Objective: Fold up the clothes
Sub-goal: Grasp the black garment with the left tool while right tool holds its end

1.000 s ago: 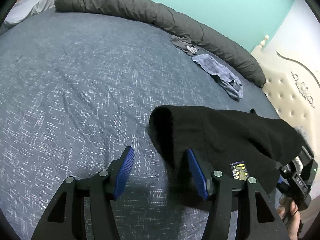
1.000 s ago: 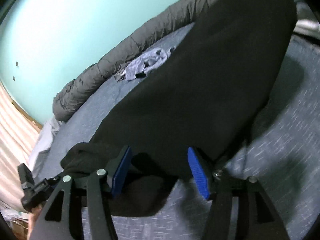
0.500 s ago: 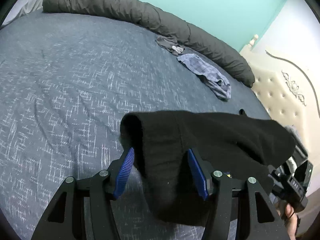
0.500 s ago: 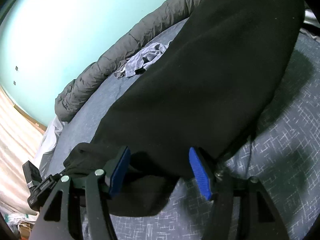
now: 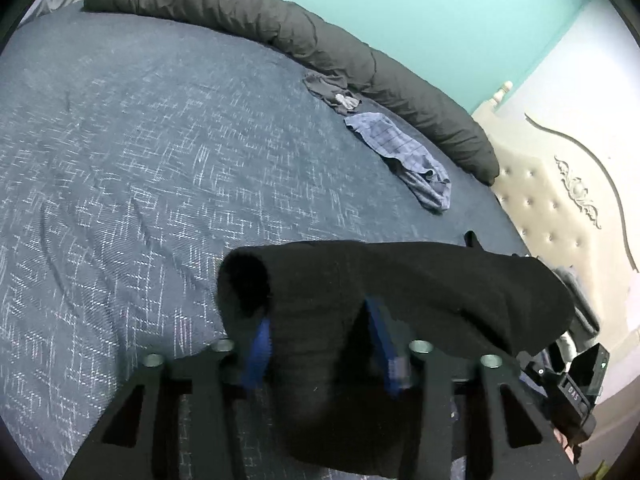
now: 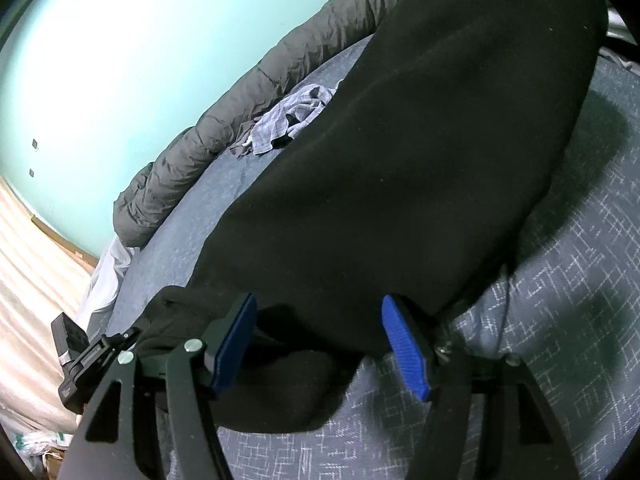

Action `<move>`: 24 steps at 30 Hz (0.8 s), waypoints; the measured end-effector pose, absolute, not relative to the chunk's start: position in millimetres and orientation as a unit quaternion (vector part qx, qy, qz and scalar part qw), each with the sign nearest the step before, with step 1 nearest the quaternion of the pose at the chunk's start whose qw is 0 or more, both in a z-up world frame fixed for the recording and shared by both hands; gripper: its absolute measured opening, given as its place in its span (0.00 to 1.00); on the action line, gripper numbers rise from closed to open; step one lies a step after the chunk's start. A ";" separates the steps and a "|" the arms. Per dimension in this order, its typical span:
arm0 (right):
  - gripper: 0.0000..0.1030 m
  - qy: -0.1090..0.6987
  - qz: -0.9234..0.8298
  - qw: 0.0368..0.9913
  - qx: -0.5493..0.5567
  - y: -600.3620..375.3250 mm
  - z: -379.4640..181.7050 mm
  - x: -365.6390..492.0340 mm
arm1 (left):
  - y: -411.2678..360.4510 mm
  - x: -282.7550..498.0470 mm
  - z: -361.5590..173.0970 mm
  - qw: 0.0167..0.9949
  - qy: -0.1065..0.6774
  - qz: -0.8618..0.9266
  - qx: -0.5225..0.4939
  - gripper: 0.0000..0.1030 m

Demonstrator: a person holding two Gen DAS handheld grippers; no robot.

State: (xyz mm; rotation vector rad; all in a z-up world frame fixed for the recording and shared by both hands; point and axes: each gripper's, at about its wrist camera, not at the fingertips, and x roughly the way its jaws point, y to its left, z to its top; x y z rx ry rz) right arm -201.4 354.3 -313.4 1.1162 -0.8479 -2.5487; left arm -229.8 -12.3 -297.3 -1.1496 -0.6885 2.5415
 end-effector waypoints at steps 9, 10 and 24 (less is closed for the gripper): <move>0.65 -0.273 -0.890 0.116 0.347 354.5 -296.3 -193.6 | -21.7 -205.3 -251.4 0.105 -0.207 0.906 -0.353 0.03; 0.65 -0.272 -0.893 0.111 0.341 356.9 -294.1 -189.9 | -23.1 -203.3 -245.7 0.103 -0.203 0.907 -0.353 0.03; 0.65 -0.287 -0.908 0.077 0.296 373.7 -269.0 -137.0 | -83.3 -168.8 -95.6 0.052 -0.147 0.938 -0.308 0.02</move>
